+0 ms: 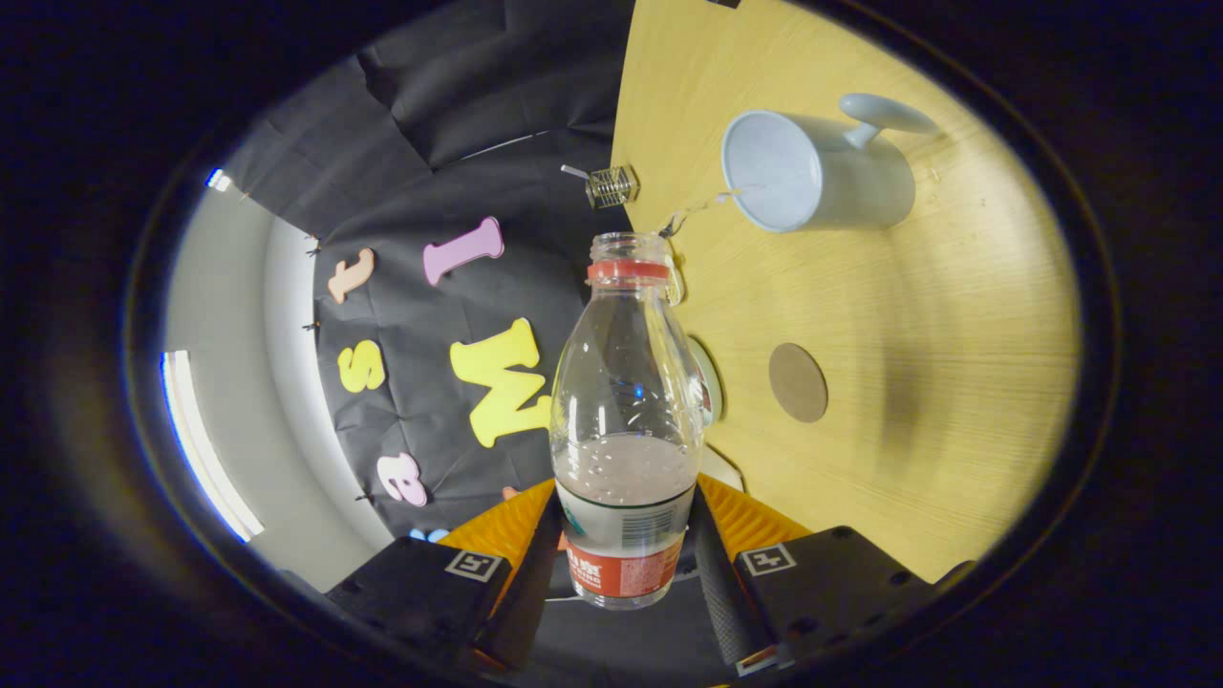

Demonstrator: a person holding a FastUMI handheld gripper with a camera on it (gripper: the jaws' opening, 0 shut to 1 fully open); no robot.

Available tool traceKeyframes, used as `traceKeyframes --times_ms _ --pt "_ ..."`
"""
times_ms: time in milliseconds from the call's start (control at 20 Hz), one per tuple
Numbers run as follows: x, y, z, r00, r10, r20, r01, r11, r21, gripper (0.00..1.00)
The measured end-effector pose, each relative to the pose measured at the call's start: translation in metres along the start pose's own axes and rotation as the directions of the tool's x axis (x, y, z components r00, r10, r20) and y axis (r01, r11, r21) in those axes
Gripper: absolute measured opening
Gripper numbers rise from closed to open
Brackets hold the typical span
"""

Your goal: Take the bottle from table, then pour the juice into the cup, finally place the bottle on the coaster

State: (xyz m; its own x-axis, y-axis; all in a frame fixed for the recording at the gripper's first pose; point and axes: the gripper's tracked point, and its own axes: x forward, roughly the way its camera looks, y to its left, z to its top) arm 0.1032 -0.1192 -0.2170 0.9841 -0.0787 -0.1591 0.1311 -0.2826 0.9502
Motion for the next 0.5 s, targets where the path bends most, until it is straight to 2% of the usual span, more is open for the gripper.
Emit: traceKeyframes --times_ms 500 --pt "0.0049 0.0093 0.0029 1.000 0.013 0.014 -0.013 0.998 0.061 0.75"
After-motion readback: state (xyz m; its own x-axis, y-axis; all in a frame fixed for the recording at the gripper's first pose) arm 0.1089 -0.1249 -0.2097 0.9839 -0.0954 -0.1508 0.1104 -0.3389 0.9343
